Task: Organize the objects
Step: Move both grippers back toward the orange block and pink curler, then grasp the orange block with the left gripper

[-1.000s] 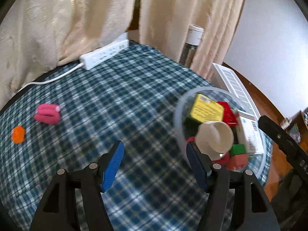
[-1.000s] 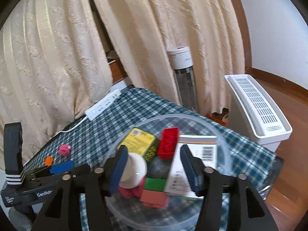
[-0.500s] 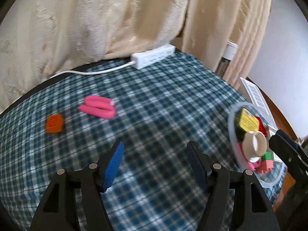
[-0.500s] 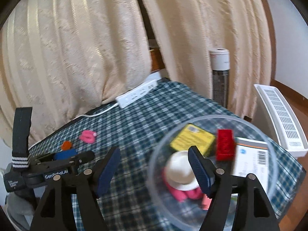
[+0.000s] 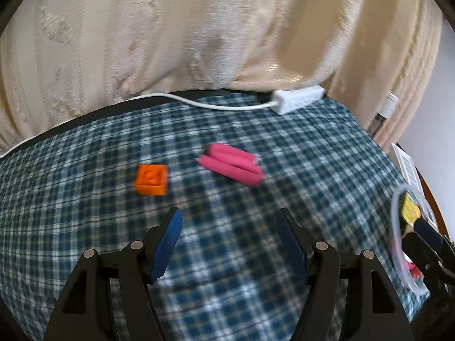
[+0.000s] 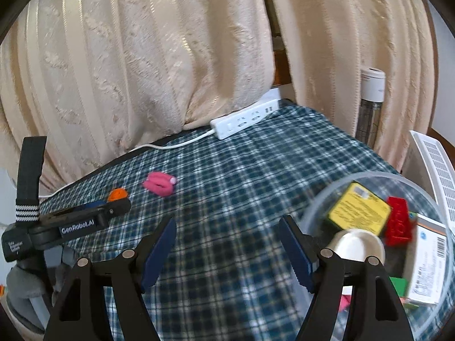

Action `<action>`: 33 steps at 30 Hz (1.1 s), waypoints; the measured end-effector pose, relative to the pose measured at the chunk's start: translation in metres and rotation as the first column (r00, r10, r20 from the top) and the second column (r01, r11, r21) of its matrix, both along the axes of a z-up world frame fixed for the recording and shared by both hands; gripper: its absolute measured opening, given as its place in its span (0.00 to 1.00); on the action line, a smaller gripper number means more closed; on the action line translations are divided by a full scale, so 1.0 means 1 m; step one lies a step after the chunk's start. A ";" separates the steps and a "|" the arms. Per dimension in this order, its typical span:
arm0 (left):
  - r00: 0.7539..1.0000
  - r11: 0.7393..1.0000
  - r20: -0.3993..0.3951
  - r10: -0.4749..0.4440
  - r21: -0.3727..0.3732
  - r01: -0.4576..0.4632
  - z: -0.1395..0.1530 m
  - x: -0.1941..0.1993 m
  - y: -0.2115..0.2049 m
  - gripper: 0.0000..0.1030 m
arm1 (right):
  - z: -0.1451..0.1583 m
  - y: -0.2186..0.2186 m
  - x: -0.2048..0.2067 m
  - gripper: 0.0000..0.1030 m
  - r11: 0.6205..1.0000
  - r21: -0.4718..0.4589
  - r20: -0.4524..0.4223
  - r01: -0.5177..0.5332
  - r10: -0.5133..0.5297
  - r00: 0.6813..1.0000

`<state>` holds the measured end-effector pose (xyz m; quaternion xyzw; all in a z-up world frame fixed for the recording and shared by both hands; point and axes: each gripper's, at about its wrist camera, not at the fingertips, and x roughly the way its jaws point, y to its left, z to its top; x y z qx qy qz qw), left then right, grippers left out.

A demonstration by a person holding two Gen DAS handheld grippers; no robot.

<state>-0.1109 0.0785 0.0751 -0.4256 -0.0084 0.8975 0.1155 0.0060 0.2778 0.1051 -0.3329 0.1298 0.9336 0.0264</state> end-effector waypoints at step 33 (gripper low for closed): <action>0.989 0.985 0.044 0.142 -0.105 -0.137 -0.054 -0.075 -0.058 0.62 | -0.020 -0.061 -0.095 0.76 0.991 0.031 0.085 -0.129 0.126 0.988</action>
